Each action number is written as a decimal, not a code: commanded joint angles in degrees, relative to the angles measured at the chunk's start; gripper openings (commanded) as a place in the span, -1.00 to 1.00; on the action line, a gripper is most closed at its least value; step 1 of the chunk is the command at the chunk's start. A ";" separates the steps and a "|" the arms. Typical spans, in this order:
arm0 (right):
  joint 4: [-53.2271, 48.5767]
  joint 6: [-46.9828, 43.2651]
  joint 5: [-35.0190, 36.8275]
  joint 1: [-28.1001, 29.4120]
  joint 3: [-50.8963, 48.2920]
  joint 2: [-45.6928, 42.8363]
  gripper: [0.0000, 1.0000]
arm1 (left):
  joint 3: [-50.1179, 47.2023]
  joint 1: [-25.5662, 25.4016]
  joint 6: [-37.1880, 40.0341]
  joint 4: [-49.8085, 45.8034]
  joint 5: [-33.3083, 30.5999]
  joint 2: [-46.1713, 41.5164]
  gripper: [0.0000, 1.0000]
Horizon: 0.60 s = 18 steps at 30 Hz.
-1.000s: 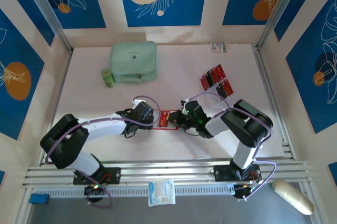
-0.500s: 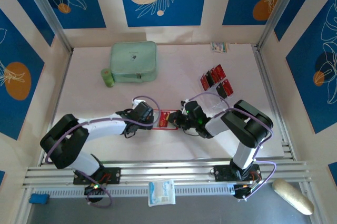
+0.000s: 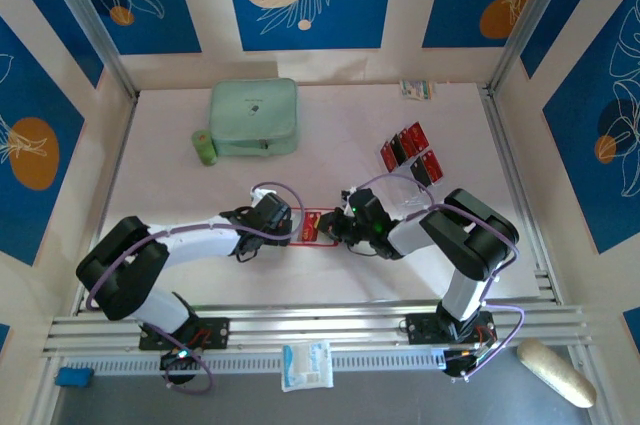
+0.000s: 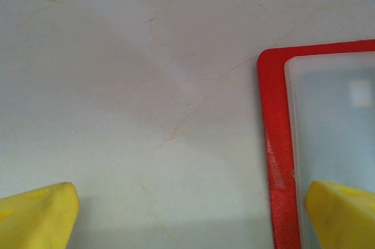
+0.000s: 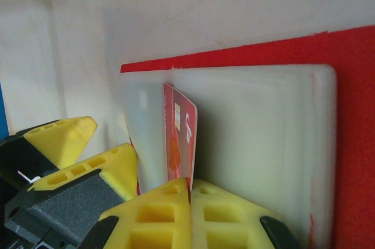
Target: Put the credit cards into the card holder
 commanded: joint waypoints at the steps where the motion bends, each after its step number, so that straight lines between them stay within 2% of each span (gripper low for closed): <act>1: -8.15 -0.93 -1.20 0.18 0.14 2.09 -1.00 | -1.40 0.50 -0.60 -0.86 -0.60 -0.13 0.99; 7: -11.04 -1.67 -2.76 0.34 2.84 4.08 -1.00 | -1.29 0.57 -0.61 -0.77 -0.51 -0.24 0.99; 8: -11.58 -1.93 -3.14 0.42 3.38 4.45 -0.95 | -1.30 0.55 -0.60 -0.70 -0.53 -0.29 0.99; 14: -21.13 -7.20 -5.03 -0.06 6.91 2.30 -0.26 | -1.20 0.48 -0.56 -0.42 -0.62 -0.44 0.99; 16: -25.97 -10.12 -4.85 -0.87 7.70 -0.62 -0.13 | -1.29 0.53 -0.51 -0.28 -0.62 -0.70 0.99; 18: -30.80 -13.33 -4.38 -1.89 8.78 -3.73 -0.08 | -1.48 0.65 -0.52 -0.15 -0.64 -1.00 0.99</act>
